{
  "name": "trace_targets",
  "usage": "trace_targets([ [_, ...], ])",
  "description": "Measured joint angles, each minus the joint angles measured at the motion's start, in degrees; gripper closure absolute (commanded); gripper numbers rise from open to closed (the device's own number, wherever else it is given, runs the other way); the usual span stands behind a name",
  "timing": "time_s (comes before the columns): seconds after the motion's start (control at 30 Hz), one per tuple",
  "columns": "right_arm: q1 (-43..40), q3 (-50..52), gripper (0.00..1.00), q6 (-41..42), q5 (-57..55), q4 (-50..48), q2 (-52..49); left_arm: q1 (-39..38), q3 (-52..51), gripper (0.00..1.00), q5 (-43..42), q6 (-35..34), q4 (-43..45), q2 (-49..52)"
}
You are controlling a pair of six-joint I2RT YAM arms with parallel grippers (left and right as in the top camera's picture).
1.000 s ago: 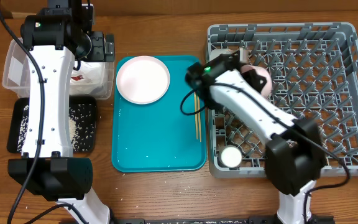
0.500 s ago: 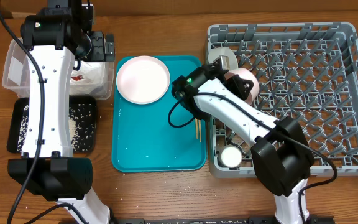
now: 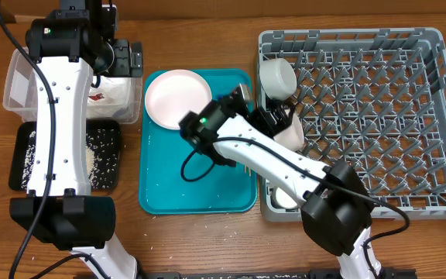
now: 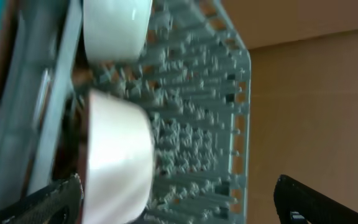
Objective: Sort waste into correct bins and load items into the dishwasher
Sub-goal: 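Move the right gripper to the large white plate and grasp its rim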
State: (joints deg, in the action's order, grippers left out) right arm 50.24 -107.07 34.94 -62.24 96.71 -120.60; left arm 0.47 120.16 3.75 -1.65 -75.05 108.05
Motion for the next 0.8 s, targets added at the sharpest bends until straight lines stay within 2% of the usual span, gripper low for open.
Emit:
trace_targets([
  [0.17,-0.6,-10.6,0.0,-0.1,-0.6,-7.4,0.0,0.0,0.0,0.0,0.0,0.0,0.0,0.0],
  [0.23,-2.3,-12.5,0.0,0.1,5.4,-17.9,0.1,0.0,0.0,0.0,0.0,0.0,0.1,0.0],
  [0.33,-6.5,-12.2,0.02,0.2,23.2,-28.1,0.1,0.0,0.0,0.0,0.0,0.0,0.1,0.0],
  [0.5,-11.4,-8.7,0.15,0.4,41.8,-40.2,0.0,0.0,0.0,0.0,0.0,0.0,0.0,0.0],
  [0.53,-12.0,-6.9,0.22,0.4,45.8,-44.5,0.0,0.0,0.0,0.0,0.0,0.0,0.1,0.0],
  [0.63,-12.0,-3.7,0.32,0.8,50.5,-49.5,0.0,0.0,0.0,0.0,0.0,0.0,0.1,0.0],
  [0.7,-11.6,-0.4,0.41,1.6,53.2,-54.1,0.0,0.0,0.0,0.0,0.0,0.0,0.0,0.0],
  [0.8,-11.3,4.9,0.49,4.0,55.4,-58.9,-0.1,0.0,0.0,0.0,0.0,0.0,0.0,0.0],
])
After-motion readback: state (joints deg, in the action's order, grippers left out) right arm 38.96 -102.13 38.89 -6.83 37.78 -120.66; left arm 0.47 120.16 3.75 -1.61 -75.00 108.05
